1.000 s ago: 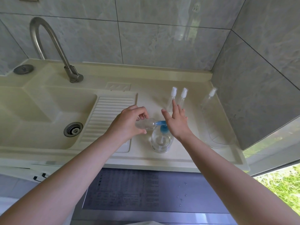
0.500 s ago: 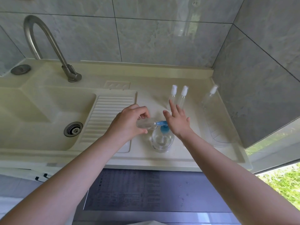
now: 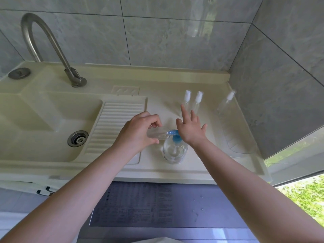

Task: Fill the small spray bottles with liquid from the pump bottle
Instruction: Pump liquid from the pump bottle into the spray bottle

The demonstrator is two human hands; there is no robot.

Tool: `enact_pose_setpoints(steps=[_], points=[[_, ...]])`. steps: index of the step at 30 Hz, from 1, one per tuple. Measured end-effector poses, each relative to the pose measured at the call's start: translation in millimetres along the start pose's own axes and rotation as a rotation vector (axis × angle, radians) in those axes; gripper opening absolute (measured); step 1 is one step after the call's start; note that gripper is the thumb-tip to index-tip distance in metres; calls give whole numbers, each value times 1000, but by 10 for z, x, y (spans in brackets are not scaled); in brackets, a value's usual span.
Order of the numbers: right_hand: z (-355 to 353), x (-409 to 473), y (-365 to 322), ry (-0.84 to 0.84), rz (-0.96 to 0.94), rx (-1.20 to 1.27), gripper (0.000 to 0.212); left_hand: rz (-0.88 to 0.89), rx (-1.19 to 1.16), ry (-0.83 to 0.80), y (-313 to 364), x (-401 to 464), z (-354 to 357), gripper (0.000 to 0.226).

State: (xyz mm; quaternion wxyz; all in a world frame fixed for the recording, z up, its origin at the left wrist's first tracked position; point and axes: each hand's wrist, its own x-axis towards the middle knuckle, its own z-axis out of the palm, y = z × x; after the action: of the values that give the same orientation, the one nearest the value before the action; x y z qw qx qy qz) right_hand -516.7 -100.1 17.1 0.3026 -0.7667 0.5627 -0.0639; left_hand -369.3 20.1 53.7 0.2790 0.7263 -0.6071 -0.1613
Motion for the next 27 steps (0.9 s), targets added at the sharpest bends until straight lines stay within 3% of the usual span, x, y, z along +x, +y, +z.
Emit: enact_pose_setpoints(steps=[2,8,13,20,27], points=[[31,-19,-4,37,-23,-63,60,-1,3,0,-2,1,14,45],[-48,53,-45,23,12,134,63,-4,-18,12,-7,-10,18,44],[33,58,6,69,-1,-22,60,0,3,4,-13,8,20,45],[-69,42,-56,128,-14,39,62,0,-5,8,-17,0,14,44],[49,-41,-41,218,-62,-172,60,0,1,17,-12,-31,27,44]])
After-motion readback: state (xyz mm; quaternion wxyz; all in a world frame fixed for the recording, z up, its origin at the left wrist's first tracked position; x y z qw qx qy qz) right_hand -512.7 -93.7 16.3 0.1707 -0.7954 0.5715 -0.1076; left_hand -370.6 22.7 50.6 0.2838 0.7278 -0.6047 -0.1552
